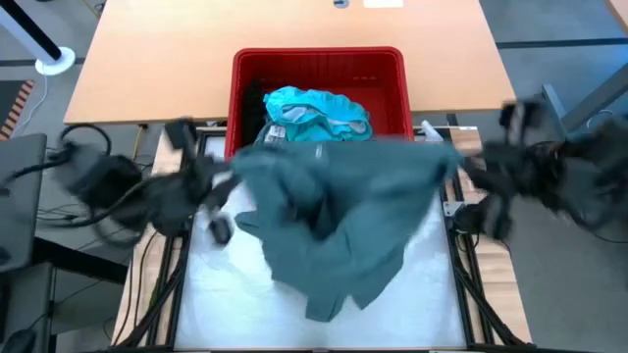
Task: Fold Laundry from Bin
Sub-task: Fold the light blue pants
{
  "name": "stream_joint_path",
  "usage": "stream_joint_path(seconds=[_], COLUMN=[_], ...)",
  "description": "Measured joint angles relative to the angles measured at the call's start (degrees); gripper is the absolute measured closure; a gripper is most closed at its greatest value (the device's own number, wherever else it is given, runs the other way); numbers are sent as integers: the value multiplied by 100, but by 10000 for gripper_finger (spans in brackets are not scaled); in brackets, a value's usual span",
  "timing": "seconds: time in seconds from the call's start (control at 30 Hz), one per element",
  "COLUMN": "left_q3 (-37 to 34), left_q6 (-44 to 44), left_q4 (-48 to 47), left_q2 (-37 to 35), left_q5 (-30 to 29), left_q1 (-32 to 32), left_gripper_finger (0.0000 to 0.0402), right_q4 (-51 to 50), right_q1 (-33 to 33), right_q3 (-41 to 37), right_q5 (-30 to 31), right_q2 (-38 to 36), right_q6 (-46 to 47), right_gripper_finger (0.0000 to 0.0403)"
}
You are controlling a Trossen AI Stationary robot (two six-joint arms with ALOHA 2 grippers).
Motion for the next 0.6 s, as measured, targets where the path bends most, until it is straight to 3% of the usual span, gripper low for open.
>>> stream_joint_path(seconds=[0.13,0.3,0.37,0.43,0.53,0.6], left_q3=[0,15,15,15,7,-141], left_q6=[-636,-1700,-2095,-2459,-2794,-2933], left_q4=[-849,-1592,-2228,-3028,-4100,-4762], left_q2=[-204,-483,-592,-724,-810,-821], left_q5=[-568,-611,-94,846,2059,2447], left_q1=[1147,2827,3038,2973,2470,1864], left_gripper_finger=[401,401,401,401,401,401], right_q4=[-833,-878,-1100,-1818,-3011,-3864], right_q1=[-842,-2185,-2285,-2082,-1462,-931], right_q3=[-13,-11,-8,-2,-2,-29], right_q5=[355,367,156,-282,-1000,-1122], right_q2=[-236,-384,-387,-391,-308,-130], right_q6=[513,1333,1916,2350,3178,3704], right_gripper_finger=[383,385,385,386,386,386])
